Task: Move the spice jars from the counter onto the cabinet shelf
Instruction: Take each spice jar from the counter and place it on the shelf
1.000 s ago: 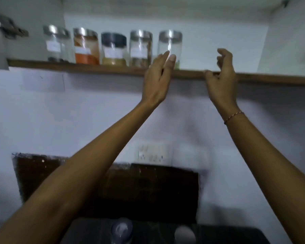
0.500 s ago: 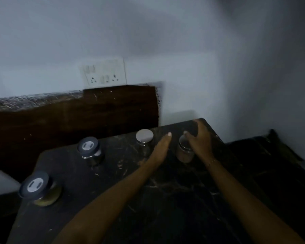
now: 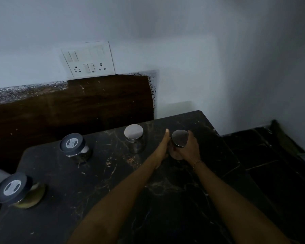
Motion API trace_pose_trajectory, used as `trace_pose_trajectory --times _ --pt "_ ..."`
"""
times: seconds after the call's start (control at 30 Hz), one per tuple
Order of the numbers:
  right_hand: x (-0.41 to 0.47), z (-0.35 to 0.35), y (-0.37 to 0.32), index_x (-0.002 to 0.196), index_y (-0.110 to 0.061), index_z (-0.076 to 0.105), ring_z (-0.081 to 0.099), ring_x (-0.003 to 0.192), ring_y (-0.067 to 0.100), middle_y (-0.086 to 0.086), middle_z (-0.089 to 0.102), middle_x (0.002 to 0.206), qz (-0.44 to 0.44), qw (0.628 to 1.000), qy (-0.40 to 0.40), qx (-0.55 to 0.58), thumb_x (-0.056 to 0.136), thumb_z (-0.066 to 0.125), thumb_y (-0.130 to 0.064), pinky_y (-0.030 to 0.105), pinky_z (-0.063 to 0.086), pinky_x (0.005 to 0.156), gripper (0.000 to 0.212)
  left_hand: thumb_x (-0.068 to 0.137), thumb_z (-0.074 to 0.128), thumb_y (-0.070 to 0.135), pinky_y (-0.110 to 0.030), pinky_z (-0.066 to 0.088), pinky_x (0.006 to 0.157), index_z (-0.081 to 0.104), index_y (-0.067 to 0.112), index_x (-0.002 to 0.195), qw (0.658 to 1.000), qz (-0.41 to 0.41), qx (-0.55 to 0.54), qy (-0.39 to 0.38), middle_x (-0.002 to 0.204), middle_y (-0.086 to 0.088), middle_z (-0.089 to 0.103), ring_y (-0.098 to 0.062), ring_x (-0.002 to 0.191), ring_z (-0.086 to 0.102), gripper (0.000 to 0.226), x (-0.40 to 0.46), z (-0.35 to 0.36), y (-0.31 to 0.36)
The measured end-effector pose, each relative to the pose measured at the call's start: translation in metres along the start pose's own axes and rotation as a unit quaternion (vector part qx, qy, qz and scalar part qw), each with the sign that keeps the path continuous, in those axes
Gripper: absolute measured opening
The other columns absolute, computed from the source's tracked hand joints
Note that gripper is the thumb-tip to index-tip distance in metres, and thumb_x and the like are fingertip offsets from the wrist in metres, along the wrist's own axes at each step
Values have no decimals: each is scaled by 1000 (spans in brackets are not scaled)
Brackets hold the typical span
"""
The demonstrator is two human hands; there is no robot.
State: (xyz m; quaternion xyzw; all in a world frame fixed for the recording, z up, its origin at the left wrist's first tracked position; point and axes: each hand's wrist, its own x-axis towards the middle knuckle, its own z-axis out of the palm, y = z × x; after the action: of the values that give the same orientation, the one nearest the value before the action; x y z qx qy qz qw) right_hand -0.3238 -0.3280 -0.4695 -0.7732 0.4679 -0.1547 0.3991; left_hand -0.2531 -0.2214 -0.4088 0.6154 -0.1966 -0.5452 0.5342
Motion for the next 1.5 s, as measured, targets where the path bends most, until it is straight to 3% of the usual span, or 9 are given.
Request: trace_pose_trajectory --times 0.17,0.4,0.67,0.83,0.97,1.07,1.2,1.33,1.5 --pt "-1 -3 -4 131 -16 39 45 125 27 9 45 135 -27 999 14 27 61 83 -33 35 39 97 84 99 22 43 -26 31 98 38 13 139 998 8 31 55 146 -11 41 -22 132 41 52 7 -6 1" --pt "-11 -37 -42 130 -26 39 43 120 20 3 40 138 -74 970 -180 143 75 74 -20 19 41 84 66 92 48 34 -42 40 105 43 18 135 994 85 63 41 134 -10 50 -25 119 51 46 -13 -45 6" --pt "-42 -53 -114 132 -15 40 57 106 20 10 50 127 -117 880 -301 348 85 57 -16 32 52 84 50 73 66 38 -28 56 76 49 26 116 990 130 -46 -36 111 -2 61 -17 103 60 48 -63 -64 42" --pt "-62 -44 -148 126 -14 51 62 93 21 9 63 108 -61 829 -279 480 75 52 -37 35 52 74 56 73 61 36 -27 53 75 47 15 123 969 229 -64 64 114 -8 59 -18 97 61 56 -82 -53 73" --pt "-80 -35 -178 115 -34 48 59 88 6 -11 57 100 -128 916 -141 352 91 46 -43 20 46 64 26 86 58 29 -25 53 72 46 9 129 950 269 -65 147 111 -8 61 -17 93 63 48 -99 -54 90" --pt "-96 -27 -192 119 -39 43 56 84 -3 -23 52 95 -182 931 -76 307 90 47 -47 9 43 57 30 89 56 32 -29 55 76 44 10 128 929 308 -57 198 118 -13 60 -23 101 64 46 -112 -55 99" --pt "-109 -35 -211 119 -30 50 63 89 7 -7 63 105 -167 907 -83 378 88 49 -51 22 50 62 37 95 23 55 -26 56 69 61 26 108 941 297 -84 138 103 -2 69 -13 91 69 50 -139 -62 118" --pt "-117 -49 -233 98 -31 62 72 76 10 -7 75 84 -166 836 -168 495 92 38 -48 25 56 58 29 93 31 56 -37 54 84 59 26 112 953 265 -136 60 111 -7 66 -21 104 63 46 -159 -72 127" --pt "-128 -56 -254 93 -30 65 71 74 8 -8 75 79 -201 856 -149 452 95 33 -45 21 55 59 36 77 50 60 -37 57 79 57 28 115 948 296 -113 1 111 -4 67 -19 105 65 50 -180 -80 134"
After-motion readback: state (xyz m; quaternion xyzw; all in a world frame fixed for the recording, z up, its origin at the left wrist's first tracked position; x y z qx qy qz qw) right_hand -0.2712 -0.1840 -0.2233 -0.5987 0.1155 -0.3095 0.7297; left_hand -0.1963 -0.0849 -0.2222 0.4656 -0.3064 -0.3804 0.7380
